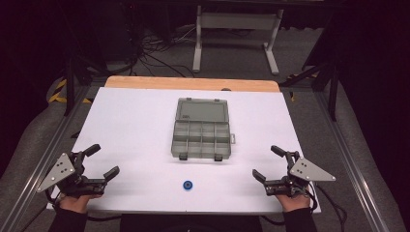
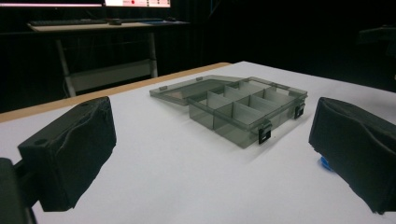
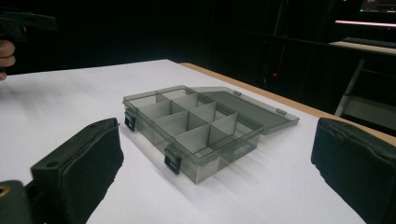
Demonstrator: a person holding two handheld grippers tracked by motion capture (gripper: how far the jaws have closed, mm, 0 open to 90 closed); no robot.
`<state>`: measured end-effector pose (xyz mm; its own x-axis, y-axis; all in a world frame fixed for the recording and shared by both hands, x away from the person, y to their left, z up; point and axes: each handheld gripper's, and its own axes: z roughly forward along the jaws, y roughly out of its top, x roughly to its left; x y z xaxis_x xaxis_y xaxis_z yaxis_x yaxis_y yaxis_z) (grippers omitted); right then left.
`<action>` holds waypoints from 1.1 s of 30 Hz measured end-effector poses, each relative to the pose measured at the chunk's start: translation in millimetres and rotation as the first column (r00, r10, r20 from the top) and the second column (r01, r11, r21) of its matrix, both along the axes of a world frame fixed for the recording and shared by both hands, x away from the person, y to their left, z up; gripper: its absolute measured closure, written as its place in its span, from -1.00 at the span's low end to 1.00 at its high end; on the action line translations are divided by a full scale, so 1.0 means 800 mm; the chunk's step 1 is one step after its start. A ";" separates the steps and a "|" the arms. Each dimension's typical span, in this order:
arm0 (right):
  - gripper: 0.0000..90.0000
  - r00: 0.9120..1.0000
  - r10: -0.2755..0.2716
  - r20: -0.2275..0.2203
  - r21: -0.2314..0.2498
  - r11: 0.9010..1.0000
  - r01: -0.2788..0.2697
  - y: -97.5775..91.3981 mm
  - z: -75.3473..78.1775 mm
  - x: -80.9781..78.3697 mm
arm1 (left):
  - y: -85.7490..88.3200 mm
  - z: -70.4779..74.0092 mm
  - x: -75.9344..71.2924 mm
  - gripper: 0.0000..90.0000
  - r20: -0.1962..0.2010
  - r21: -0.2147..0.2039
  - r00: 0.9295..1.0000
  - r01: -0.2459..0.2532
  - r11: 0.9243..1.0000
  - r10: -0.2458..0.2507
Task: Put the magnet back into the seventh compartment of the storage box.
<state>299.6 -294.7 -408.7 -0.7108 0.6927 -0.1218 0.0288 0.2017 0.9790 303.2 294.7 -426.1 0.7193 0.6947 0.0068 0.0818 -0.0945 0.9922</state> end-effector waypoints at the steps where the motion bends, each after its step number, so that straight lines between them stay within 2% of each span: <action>1: -0.95 1.000 0.000 0.000 0.000 1.000 0.000 0.000 0.000 0.000 | 0.000 0.000 0.000 -0.97 0.000 0.000 1.000 0.000 1.000 0.000; 6: -0.95 1.000 -0.013 -0.013 0.000 1.000 0.013 -0.001 -0.001 0.001 | -0.001 0.001 -0.001 -0.97 0.009 0.005 1.000 0.003 1.000 -0.003; 11: -0.95 0.999 -0.019 -0.027 0.004 1.000 0.019 -0.001 -0.001 0.002 | 0.000 0.000 0.000 -0.99 0.000 -0.009 1.000 0.000 1.000 0.000; 18: -0.94 0.999 -0.015 -0.035 -0.001 1.000 0.015 0.005 0.003 0.003 | -0.001 0.000 0.000 -0.99 -0.004 -0.002 1.000 0.000 1.000 0.000; 26: -0.94 0.998 0.048 -0.047 -0.002 0.999 -0.048 0.035 0.013 0.013 | -0.001 -0.001 0.000 -0.99 -0.008 -0.001 1.000 -0.004 1.000 0.004; 33: -0.94 0.991 0.125 -0.042 -0.005 0.992 -0.125 0.072 0.023 0.023 | 0.000 -0.001 0.000 -0.99 -0.012 -0.002 1.000 -0.005 1.000 0.005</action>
